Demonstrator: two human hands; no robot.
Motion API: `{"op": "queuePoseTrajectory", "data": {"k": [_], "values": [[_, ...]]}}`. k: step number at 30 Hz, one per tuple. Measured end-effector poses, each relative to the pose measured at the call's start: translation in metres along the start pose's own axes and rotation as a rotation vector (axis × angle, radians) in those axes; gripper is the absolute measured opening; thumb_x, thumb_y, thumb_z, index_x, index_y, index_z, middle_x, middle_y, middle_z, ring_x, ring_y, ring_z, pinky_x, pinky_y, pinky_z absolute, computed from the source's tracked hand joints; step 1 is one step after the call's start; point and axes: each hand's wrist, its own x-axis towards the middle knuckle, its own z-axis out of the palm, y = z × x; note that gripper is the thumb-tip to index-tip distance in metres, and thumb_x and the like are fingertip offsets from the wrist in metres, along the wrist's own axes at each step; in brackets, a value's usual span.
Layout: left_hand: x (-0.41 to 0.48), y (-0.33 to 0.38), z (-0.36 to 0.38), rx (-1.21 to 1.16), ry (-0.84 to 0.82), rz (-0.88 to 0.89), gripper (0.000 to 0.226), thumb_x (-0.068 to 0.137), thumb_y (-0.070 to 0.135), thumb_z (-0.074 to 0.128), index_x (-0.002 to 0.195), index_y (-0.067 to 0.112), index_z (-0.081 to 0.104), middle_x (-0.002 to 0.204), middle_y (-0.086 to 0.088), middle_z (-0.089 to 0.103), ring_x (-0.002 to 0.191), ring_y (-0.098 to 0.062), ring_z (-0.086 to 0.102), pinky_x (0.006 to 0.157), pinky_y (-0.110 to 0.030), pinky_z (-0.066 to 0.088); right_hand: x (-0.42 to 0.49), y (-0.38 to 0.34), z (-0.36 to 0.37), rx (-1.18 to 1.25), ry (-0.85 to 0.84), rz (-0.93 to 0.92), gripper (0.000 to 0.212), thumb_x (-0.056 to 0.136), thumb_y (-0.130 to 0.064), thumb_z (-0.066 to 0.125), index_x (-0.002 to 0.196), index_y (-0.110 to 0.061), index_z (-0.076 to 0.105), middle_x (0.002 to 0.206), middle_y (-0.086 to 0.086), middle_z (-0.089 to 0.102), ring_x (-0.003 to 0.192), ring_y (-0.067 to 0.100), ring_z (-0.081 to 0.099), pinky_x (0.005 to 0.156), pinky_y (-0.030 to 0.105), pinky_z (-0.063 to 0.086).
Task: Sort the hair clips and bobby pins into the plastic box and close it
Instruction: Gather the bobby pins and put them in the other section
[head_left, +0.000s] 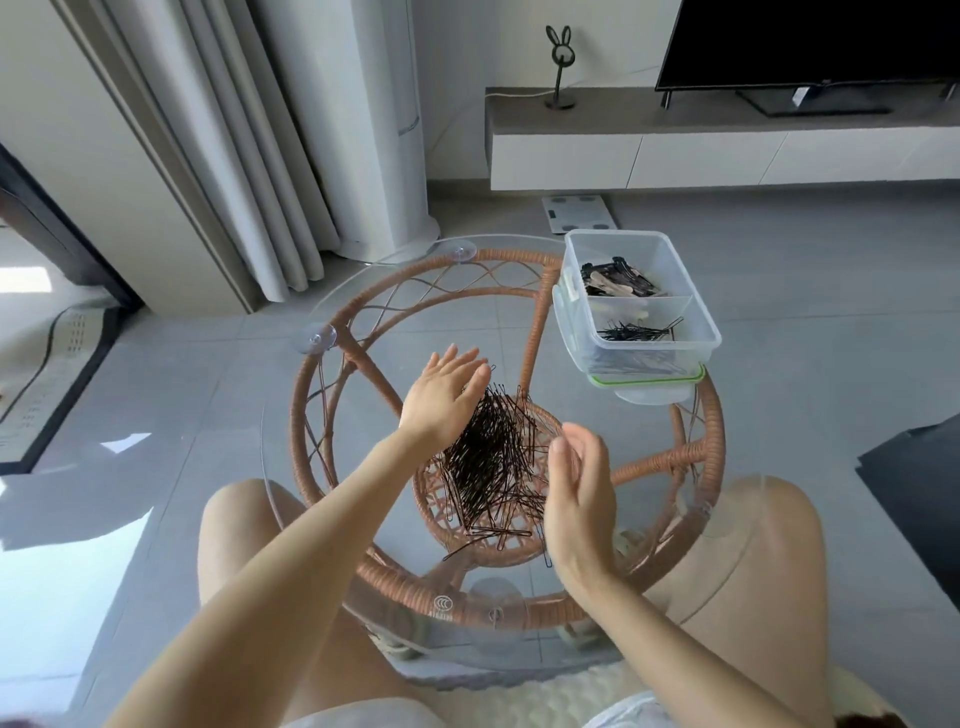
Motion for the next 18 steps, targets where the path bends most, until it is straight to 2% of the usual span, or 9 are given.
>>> {"op": "queuePoseTrajectory", "data": {"k": [3,5,8,10,12,13,14,16,18], "values": [[-0.023,0.008,0.004,-0.146,-0.003,0.05,0.045,0.1,0.033,0.025,0.132,0.015,0.05,0.144,0.001,0.045,0.142,-0.01,0.024,0.117,-0.024,0.009,0.004,-0.015,0.024,0.021,0.064,0.057,0.033,0.091,-0.038,0.039,0.113,-0.016,0.051,0.115,0.004,0.051,0.104,0.017,0.051,0.084,0.02,0.035],[-0.039,0.012,0.001,-0.261,-0.042,0.045,0.041,0.1,0.03,0.027,0.132,0.017,0.05,0.143,0.001,0.047,0.141,-0.01,0.028,0.118,-0.025,0.012,0.008,-0.024,0.039,0.073,0.075,0.09,0.026,0.094,-0.03,0.041,0.112,-0.014,0.051,0.114,0.006,0.05,0.105,0.02,0.048,0.082,0.017,0.031],[-0.059,0.017,-0.016,-0.379,-0.071,-0.092,0.042,0.097,0.039,0.036,0.136,0.026,0.044,0.146,0.005,0.041,0.14,-0.01,0.029,0.118,-0.032,0.019,0.015,-0.032,0.039,0.19,0.034,0.112,0.03,0.093,-0.035,0.039,0.114,-0.016,0.05,0.117,0.005,0.053,0.107,0.016,0.048,0.082,0.017,0.032],[-0.073,0.017,-0.03,-0.242,-0.059,-0.102,0.061,0.087,0.057,0.045,0.141,0.029,0.035,0.15,0.007,0.034,0.141,-0.011,0.026,0.116,-0.035,0.018,0.023,-0.032,0.021,0.201,-0.081,0.088,0.034,0.092,-0.039,0.043,0.12,-0.02,0.048,0.123,-0.003,0.052,0.113,0.011,0.049,0.091,0.02,0.036],[-0.091,0.02,-0.039,0.025,-0.124,-0.047,0.091,0.069,0.077,0.042,0.145,0.032,0.02,0.152,0.005,0.026,0.141,-0.016,0.021,0.115,-0.038,0.018,0.036,-0.031,-0.009,0.005,-0.329,-0.009,0.047,0.084,-0.044,0.055,0.127,-0.028,0.043,0.128,-0.016,0.044,0.119,0.002,0.04,0.102,0.025,0.031],[-0.1,0.022,-0.04,0.175,-0.171,-0.019,0.103,0.061,0.083,0.038,0.146,0.033,0.011,0.153,0.003,0.021,0.141,-0.018,0.018,0.115,-0.039,0.018,0.043,-0.03,-0.023,-0.138,-0.48,-0.063,0.06,0.08,-0.043,0.062,0.132,-0.029,0.037,0.134,-0.016,0.037,0.125,0.001,0.033,0.105,0.025,0.025],[-0.107,0.025,-0.038,0.298,-0.208,-0.002,0.111,0.055,0.087,0.038,0.147,0.033,0.003,0.154,0.001,0.017,0.141,-0.019,0.016,0.115,-0.04,0.017,0.052,-0.029,-0.033,-0.295,-0.611,-0.132,0.076,0.075,-0.041,0.069,0.138,-0.029,0.029,0.143,-0.012,0.029,0.132,0.004,0.025,0.109,0.025,0.019],[-0.115,0.03,-0.028,0.412,-0.239,-0.003,0.121,0.051,0.088,0.042,0.146,0.031,-0.006,0.154,-0.003,0.013,0.141,-0.023,0.015,0.116,-0.041,0.017,0.068,-0.027,-0.043,-0.612,-0.77,-0.293,0.103,0.066,-0.044,0.076,0.145,-0.03,0.011,0.156,0.0,0.008,0.142,0.014,0.007,0.113,0.032,0.008],[-0.112,0.032,-0.02,0.427,-0.201,-0.009,0.121,0.055,0.082,0.051,0.147,0.025,-0.004,0.152,-0.007,0.017,0.139,-0.025,0.018,0.115,-0.039,0.019,0.079,-0.026,-0.038,-0.808,-0.859,-0.388,0.116,0.061,-0.052,0.076,0.144,-0.034,-0.002,0.157,0.005,-0.003,0.143,0.02,-0.003,0.115,0.038,0.002]]}}
